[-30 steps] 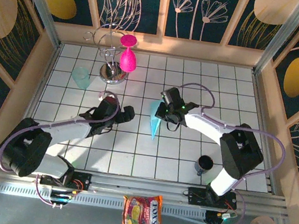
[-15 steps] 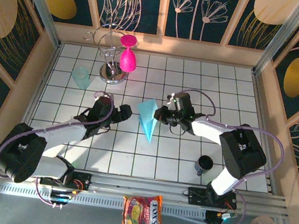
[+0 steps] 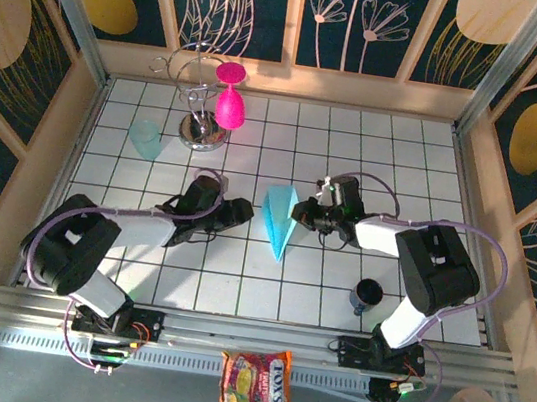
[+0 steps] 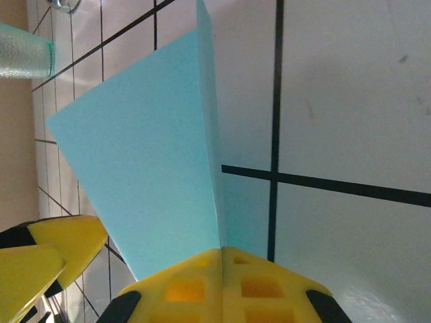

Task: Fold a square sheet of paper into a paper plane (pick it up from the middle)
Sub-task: Turn over a paper plane at the center of the table.

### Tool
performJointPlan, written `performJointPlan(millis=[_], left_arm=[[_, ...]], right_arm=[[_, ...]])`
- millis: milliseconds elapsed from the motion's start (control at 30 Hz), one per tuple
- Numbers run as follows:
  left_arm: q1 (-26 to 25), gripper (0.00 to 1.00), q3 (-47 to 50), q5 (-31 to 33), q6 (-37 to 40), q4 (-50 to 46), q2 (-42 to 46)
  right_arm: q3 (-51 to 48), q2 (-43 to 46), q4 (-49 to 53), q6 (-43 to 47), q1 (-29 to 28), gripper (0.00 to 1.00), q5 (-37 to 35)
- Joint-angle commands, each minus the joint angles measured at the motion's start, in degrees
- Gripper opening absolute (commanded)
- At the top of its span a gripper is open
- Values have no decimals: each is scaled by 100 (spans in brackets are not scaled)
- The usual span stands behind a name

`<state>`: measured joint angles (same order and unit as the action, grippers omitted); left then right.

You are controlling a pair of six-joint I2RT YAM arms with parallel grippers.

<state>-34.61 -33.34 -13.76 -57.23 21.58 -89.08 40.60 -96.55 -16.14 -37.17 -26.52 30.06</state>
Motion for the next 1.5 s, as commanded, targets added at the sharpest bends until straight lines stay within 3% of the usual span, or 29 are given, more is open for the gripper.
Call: performJointPlan(millis=[0, 167, 667, 933, 1133, 1467], left_arm=[[-122, 57, -345, -318, -157, 361, -293], [-184, 43, -635, -347, -217, 289, -649], [-190, 23, -1196, -738, -106, 291, -1443], [-178, 5, -1236, -205, 38, -47, -1269], [-170, 6, -961, 426, 97, -258, -626], [-173, 5, -468, 570, -459, 294, -628]], right_arm=[[-56, -55, -214, 184, 44, 0, 158], [-122, -31, -274, 199, 111, 0, 184], [-123, -31, -319, 187, 125, 0, 235], [-131, 249, -355, 97, 267, 0, 160], [-138, 108, -420, 82, 341, 0, 262], [-202, -208, -529, -87, 337, 0, 154]])
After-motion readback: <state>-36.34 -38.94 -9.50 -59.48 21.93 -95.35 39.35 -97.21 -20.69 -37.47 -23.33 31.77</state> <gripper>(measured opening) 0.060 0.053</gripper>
